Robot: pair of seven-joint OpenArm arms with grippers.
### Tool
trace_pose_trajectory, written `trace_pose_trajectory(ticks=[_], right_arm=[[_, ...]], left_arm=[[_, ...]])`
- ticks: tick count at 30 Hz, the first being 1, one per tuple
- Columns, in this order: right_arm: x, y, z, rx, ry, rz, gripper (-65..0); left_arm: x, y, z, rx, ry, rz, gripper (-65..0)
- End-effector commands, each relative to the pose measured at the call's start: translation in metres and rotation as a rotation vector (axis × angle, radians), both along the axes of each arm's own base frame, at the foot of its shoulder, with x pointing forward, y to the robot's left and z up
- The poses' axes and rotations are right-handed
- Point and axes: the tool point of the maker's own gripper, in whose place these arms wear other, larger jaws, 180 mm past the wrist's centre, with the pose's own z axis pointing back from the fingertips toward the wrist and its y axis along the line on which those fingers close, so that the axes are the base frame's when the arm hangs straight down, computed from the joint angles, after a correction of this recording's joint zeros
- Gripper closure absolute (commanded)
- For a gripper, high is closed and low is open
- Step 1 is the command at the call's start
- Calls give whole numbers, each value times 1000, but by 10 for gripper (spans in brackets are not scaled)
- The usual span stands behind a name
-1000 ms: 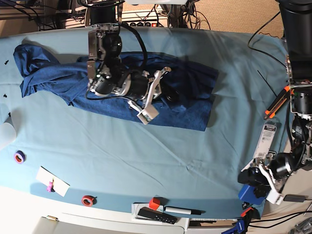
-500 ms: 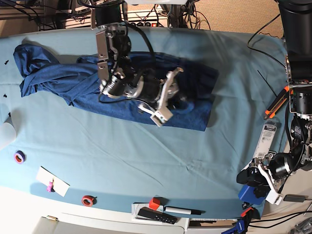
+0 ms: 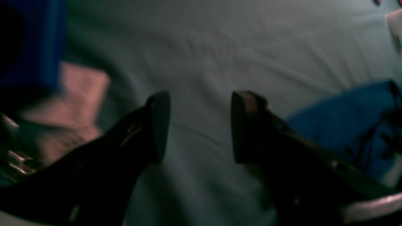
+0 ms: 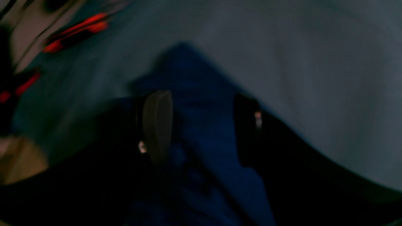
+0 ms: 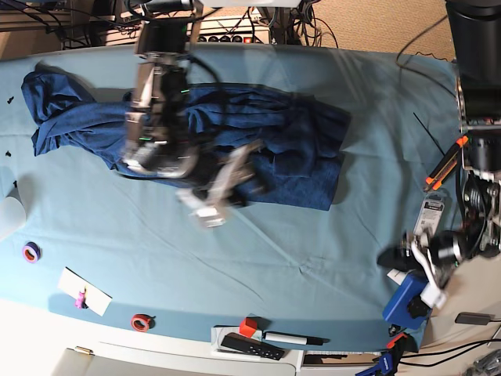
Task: Layout the t-shirt on the table in an organized manner, then fold the t-shirt properly
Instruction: 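Drag the right gripper across the shirt strip toward its other end, then grasp the shirt strip end with the left gripper, right gripper holding the other end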
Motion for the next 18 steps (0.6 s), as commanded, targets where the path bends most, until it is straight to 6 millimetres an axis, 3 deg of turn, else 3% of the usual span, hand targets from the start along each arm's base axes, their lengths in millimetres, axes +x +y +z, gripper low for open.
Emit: trace_pose_trajectory(ticks=[1, 7, 10, 13, 18], right_arm=[[11, -13, 22, 30, -67, -46, -309], [14, -117, 34, 61, -98, -315, -309], [7, -161, 38, 47, -107, -400, -309], [-4, -195, 38, 19, -102, -463, -309], [-20, -228, 40, 15, -103, -530, -309]], left_arm=[[6, 3, 22, -54, -32, 10, -296], [-46, -28, 4, -273, 167, -115, -365], [-62, -29, -13, -263, 222, -130, -366], [-78, -29, -32, -268, 276, -123, -366], [-115, -29, -67, -261, 387, -128, -366]])
